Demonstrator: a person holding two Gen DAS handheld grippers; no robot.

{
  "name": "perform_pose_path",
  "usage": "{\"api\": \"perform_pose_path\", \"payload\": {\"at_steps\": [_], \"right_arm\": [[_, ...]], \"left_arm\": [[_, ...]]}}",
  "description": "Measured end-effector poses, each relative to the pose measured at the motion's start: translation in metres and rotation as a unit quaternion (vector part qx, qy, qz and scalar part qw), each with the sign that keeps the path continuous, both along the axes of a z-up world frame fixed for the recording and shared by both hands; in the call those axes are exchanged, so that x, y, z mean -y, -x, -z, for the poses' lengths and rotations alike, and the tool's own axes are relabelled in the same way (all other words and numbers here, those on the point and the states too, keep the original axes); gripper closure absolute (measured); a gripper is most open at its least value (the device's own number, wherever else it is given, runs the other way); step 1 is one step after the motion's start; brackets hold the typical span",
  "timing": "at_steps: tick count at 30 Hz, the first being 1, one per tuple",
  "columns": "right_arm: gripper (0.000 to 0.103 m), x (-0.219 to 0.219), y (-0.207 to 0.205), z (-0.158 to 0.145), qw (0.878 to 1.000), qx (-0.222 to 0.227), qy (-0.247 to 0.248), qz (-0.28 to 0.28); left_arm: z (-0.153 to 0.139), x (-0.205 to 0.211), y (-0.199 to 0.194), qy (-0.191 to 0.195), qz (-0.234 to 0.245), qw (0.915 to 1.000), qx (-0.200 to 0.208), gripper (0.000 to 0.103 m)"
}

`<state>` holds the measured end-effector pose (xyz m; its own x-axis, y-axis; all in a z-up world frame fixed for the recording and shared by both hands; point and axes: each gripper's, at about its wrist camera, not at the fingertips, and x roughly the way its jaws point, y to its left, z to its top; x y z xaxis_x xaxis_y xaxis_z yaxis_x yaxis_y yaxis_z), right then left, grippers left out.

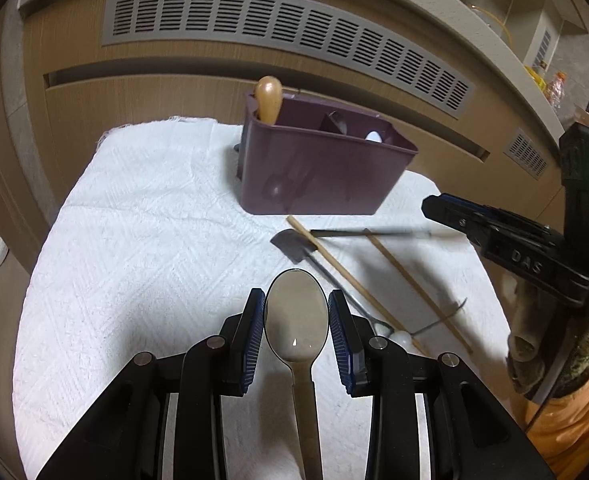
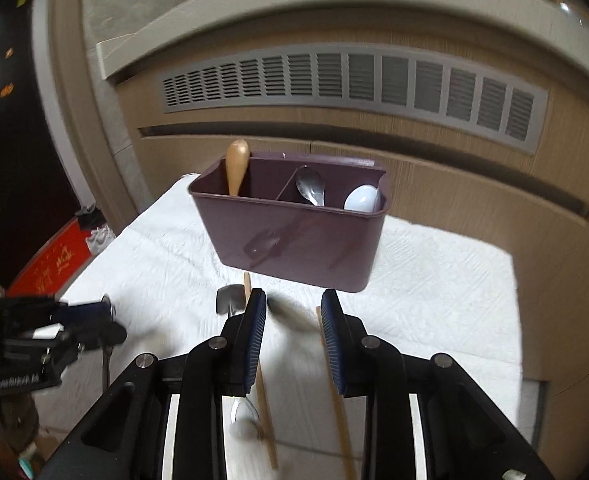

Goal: Organize utensils
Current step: 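Hold the metal spoon in the left tool while the right tool grasps a dark-handled utensil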

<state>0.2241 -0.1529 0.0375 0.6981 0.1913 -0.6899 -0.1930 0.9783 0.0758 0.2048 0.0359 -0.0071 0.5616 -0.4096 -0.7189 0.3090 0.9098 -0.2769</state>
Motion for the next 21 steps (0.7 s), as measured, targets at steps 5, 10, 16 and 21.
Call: {"api": "perform_pose_path", "payload": {"at_steps": [5, 10, 16, 21], "right_arm": [[0.079, -0.004, -0.018, 0.014, 0.999, -0.017, -0.022, 0.024], [0.078, -0.002, 0.0, 0.021, 0.998, -0.039, 0.009, -0.047], [0.076, 0.007, 0.035, 0.045, 0.989, -0.089, 0.085, -0.08], [0.076, -0.017, 0.007, 0.051, 0.985, -0.083, 0.105, -0.109]], "left_arm": [[0.008, -0.006, -0.01, 0.009, -0.009, 0.9998, -0.013, 0.07], [0.011, -0.009, -0.011, 0.01, -0.005, 0.9998, -0.017, 0.07], [0.017, -0.001, -0.018, 0.015, 0.004, 0.9996, -0.025, 0.07], [0.016, -0.002, -0.019, 0.009, -0.002, 0.9996, -0.027, 0.07]]}}
